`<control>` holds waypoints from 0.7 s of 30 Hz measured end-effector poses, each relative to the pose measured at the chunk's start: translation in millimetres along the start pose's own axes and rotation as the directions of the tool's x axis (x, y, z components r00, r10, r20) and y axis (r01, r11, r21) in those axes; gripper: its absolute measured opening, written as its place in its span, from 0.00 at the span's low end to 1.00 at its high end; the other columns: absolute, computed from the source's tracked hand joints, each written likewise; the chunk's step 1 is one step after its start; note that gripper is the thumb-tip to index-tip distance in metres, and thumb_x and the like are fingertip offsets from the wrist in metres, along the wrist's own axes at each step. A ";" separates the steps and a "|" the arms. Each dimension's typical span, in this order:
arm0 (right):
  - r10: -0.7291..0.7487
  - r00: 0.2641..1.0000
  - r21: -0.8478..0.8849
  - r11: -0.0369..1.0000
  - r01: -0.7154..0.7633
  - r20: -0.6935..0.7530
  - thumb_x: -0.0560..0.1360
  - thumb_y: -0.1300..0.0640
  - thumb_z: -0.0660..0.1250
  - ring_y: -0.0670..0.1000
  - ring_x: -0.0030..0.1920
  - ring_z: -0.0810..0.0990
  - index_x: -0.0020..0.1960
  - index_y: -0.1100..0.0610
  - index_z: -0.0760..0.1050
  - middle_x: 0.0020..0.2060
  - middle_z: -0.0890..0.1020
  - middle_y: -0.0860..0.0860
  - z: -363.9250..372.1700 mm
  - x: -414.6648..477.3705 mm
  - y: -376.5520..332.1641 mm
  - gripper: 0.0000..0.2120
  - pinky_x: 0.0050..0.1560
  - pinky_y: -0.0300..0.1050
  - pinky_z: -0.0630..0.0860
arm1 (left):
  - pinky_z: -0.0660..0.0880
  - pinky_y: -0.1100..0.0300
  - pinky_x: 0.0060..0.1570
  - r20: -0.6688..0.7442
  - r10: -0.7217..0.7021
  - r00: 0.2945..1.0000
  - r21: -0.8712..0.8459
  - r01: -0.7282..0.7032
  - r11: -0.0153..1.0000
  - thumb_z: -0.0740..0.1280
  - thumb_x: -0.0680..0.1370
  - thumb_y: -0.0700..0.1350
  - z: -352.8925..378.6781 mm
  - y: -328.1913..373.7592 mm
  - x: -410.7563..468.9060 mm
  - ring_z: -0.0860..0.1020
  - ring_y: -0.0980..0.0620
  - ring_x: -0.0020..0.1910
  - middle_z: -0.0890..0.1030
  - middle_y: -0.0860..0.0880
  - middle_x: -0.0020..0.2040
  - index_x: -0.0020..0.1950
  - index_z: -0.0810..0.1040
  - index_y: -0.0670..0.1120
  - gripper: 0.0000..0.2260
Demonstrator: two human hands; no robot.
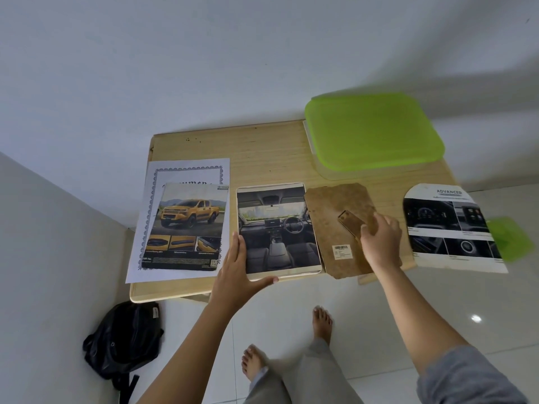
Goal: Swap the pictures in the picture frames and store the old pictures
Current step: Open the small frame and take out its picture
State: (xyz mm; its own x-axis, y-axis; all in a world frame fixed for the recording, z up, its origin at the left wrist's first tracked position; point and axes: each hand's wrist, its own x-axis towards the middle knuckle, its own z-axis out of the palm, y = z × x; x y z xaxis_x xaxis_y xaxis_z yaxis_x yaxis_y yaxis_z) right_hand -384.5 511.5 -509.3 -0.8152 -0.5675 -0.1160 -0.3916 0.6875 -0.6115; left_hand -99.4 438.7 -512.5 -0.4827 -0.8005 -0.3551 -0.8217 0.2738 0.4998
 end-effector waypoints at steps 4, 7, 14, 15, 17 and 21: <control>-0.308 0.947 -0.114 0.942 0.317 0.089 0.76 0.56 0.63 0.58 0.67 0.66 0.68 0.60 0.67 0.66 0.69 0.57 17.7 -23.5 -5.3 0.22 0.67 0.54 0.64 | 0.58 0.48 0.71 0.007 -0.022 1.000 -0.016 0.022 1.000 0.63 0.64 0.71 0.8 -0.7 -0.2 0.46 0.49 0.76 0.37 0.51 0.77 0.75 0.35 0.48 0.54; -0.367 0.921 -0.145 0.912 0.384 0.131 0.76 0.56 0.65 0.61 0.68 0.64 0.67 0.60 0.69 0.67 0.68 0.59 27.2 -25.9 -1.4 0.21 0.68 0.60 0.62 | 0.59 0.47 0.72 0.009 -0.025 1.000 -0.018 0.025 1.000 0.62 0.63 0.72 1.1 -1.3 -0.2 0.46 0.49 0.76 0.37 0.52 0.77 0.75 0.35 0.48 0.54; -0.327 0.925 -0.308 0.875 0.374 0.194 0.78 0.52 0.60 0.58 0.73 0.56 0.71 0.57 0.63 0.72 0.61 0.57 21.8 -10.3 7.2 0.24 0.72 0.59 0.56 | 0.58 0.48 0.71 -0.001 -0.046 0.999 -0.028 0.046 0.999 0.60 0.62 0.73 1.5 0.6 -2.3 0.46 0.50 0.76 0.38 0.51 0.77 0.75 0.35 0.48 0.55; -0.318 0.927 -0.321 0.873 0.368 0.199 0.78 0.52 0.60 0.58 0.73 0.55 0.72 0.57 0.62 0.73 0.61 0.57 21.2 -8.7 8.4 0.24 0.72 0.59 0.55 | 0.58 0.48 0.71 -0.004 -0.050 0.999 -0.030 0.050 0.998 0.61 0.62 0.73 1.9 0.7 -2.9 0.46 0.50 0.76 0.38 0.52 0.77 0.75 0.35 0.48 0.55; -0.307 0.930 -0.330 0.873 0.360 0.203 0.77 0.51 0.60 0.57 0.74 0.54 0.72 0.57 0.62 0.73 0.60 0.57 21.4 -7.7 8.6 0.25 0.73 0.58 0.53 | 0.58 0.48 0.71 -0.011 -0.049 0.999 -0.033 0.049 0.998 0.62 0.63 0.72 2.7 0.5 -3.4 0.46 0.50 0.76 0.38 0.52 0.77 0.75 0.35 0.48 0.55; -0.287 0.940 -0.338 0.879 0.336 0.186 0.77 0.50 0.61 0.58 0.74 0.52 0.72 0.58 0.61 0.73 0.59 0.57 27.7 -11.7 3.8 0.26 0.73 0.57 0.47 | 0.57 0.48 0.72 -0.019 -0.042 0.999 -0.045 0.041 0.998 0.63 0.64 0.71 2.5 1.5 -3.7 0.45 0.50 0.76 0.38 0.52 0.77 0.75 0.35 0.48 0.54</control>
State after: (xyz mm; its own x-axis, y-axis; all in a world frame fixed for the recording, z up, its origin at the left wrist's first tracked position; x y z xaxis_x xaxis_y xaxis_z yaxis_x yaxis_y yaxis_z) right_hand -364.6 508.2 -532.0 -0.5742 -0.8150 -0.0785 -0.7621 0.5671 -0.3124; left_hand -99.6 443.4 -512.4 -0.4417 -0.8213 -0.3610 -0.8266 0.2161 0.5197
